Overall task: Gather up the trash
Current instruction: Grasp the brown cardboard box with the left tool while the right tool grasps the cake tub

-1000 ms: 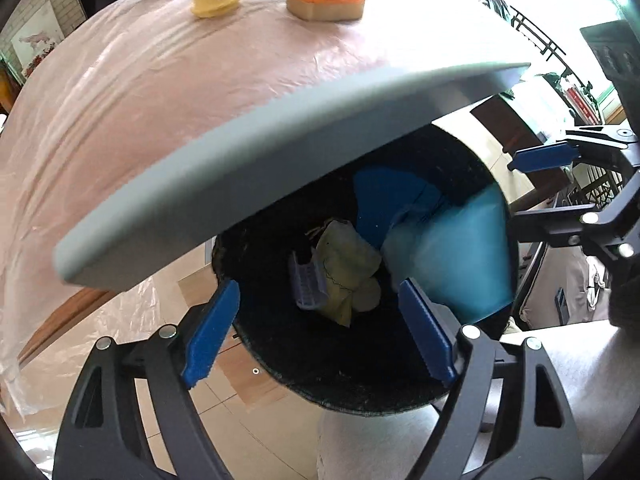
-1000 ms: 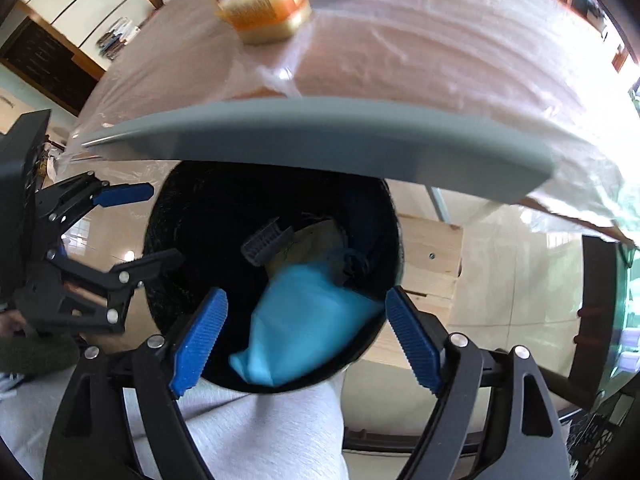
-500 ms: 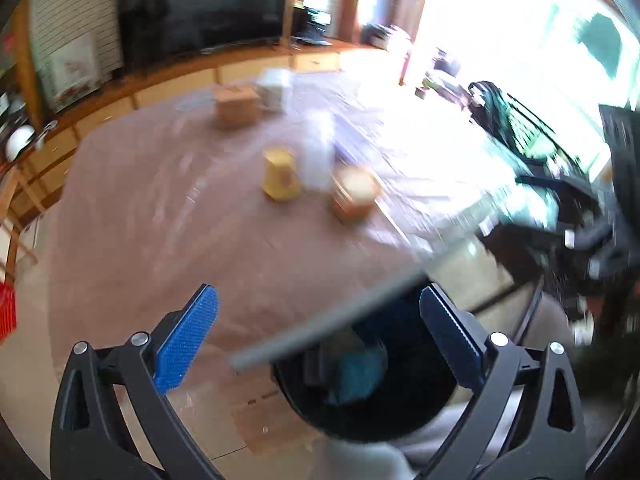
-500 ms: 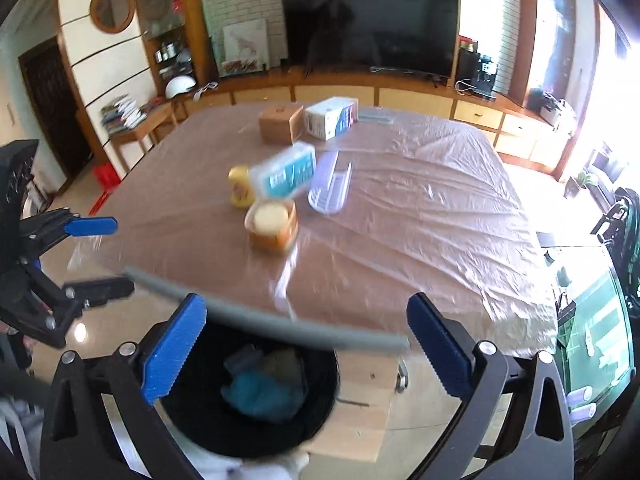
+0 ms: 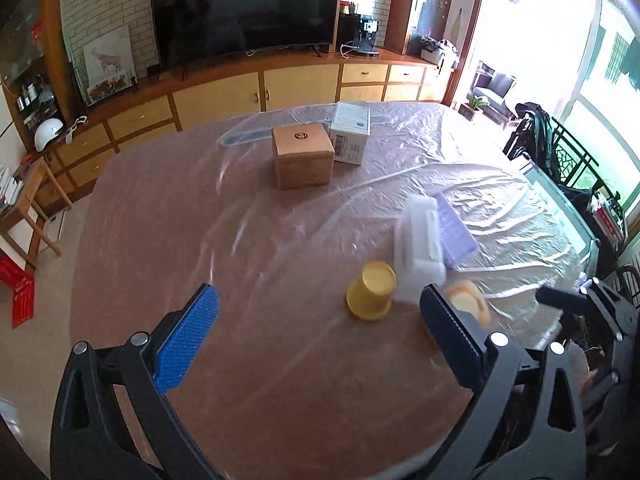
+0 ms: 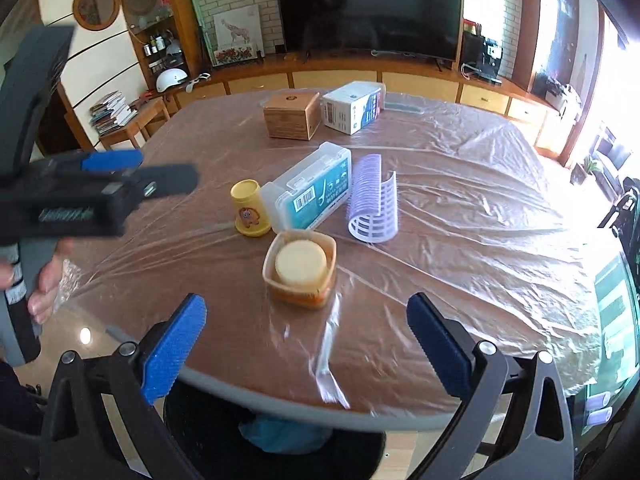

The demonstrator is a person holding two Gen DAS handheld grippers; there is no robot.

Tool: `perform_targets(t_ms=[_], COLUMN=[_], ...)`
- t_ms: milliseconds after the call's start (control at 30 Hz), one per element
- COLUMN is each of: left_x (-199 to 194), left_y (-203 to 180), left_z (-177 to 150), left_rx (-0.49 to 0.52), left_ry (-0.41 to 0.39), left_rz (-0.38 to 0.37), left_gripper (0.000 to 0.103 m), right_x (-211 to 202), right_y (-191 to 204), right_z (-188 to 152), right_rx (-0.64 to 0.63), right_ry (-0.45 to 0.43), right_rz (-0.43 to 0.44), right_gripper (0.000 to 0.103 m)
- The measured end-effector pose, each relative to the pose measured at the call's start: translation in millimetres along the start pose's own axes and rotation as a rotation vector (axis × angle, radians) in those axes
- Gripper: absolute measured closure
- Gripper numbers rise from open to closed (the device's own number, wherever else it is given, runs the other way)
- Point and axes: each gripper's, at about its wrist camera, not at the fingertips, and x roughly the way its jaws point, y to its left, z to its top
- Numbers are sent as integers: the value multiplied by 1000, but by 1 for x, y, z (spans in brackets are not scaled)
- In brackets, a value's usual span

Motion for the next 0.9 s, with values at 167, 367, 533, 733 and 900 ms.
perform_targets(t_ms=[167, 367, 533, 733, 900], left_x=[38, 82, 104, 123, 127], left_y=[12, 25, 23, 28, 33], left_z=[37, 69, 82, 89, 94], left_rx=[-4, -15, 7, -18, -34], left_ry=[31, 67, 78, 105, 79], left_rz=[10, 11, 24, 16, 25], left_gripper=[2, 2, 2, 2, 2], right_x=[20, 37, 46, 51, 60], right_y=[-3, -1, 1, 2, 1], right_z=[8, 10, 11, 12, 15], right_rx=[64, 78, 74, 74, 81], right_ry=[19, 44, 44, 53, 52], right_rz=[5, -2, -14, -14, -39], right_gripper=[4, 8, 8, 13, 13])
